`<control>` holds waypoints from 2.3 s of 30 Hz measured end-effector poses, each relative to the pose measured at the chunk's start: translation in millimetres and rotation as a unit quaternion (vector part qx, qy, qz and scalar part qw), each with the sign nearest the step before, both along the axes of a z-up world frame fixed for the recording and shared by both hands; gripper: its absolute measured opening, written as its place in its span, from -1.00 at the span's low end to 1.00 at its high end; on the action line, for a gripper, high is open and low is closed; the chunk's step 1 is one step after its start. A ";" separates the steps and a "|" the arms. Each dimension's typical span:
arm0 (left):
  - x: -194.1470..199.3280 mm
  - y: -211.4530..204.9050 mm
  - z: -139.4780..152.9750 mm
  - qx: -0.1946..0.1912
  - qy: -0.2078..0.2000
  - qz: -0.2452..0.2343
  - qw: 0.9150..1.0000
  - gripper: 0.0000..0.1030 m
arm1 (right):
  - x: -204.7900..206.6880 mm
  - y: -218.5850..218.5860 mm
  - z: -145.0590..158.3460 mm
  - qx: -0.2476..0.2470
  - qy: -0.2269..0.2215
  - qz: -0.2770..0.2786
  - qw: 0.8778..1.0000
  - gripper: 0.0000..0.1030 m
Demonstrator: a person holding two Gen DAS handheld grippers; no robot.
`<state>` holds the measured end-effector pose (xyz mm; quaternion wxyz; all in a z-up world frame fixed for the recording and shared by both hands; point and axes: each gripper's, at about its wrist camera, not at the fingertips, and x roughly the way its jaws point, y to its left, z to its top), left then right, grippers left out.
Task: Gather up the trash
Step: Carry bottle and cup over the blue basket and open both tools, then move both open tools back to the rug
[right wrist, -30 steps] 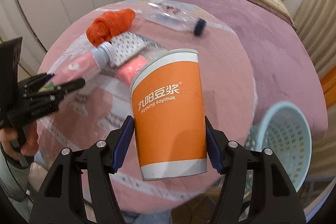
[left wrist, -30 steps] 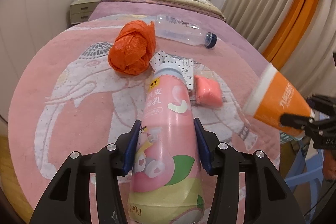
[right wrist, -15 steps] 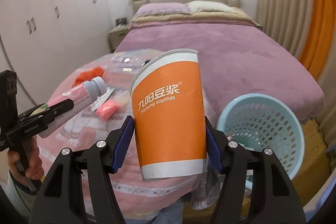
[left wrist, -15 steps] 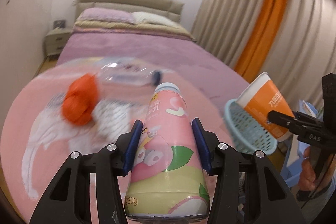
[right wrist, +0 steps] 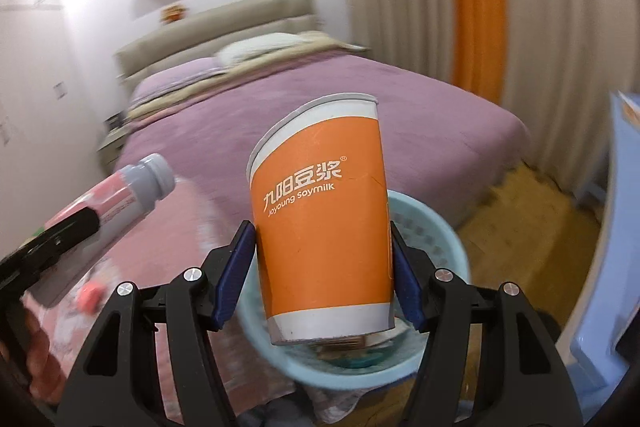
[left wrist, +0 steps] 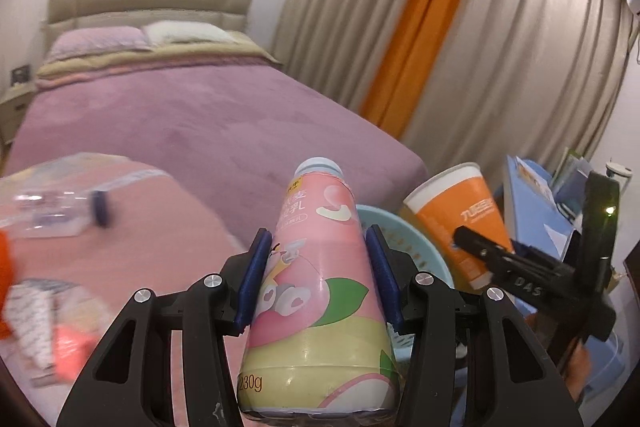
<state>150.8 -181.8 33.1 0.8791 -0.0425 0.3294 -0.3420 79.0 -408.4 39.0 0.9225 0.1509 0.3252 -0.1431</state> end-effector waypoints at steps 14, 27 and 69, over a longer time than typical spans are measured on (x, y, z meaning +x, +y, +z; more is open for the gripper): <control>30.6 -66.1 -61.6 0.040 0.053 -0.035 0.997 0.10 | 29.0 -41.0 -59.3 0.056 0.070 -0.068 0.994 0.22; -1.8 -2.6 -20.9 -0.009 0.009 -0.003 1.000 0.44 | 12.3 -14.6 -40.3 0.054 0.030 -0.029 0.998 0.31; 45.3 306.9 -69.2 0.015 0.050 0.276 0.960 0.45 | 72.6 321.5 -70.8 0.036 0.020 0.282 0.958 0.30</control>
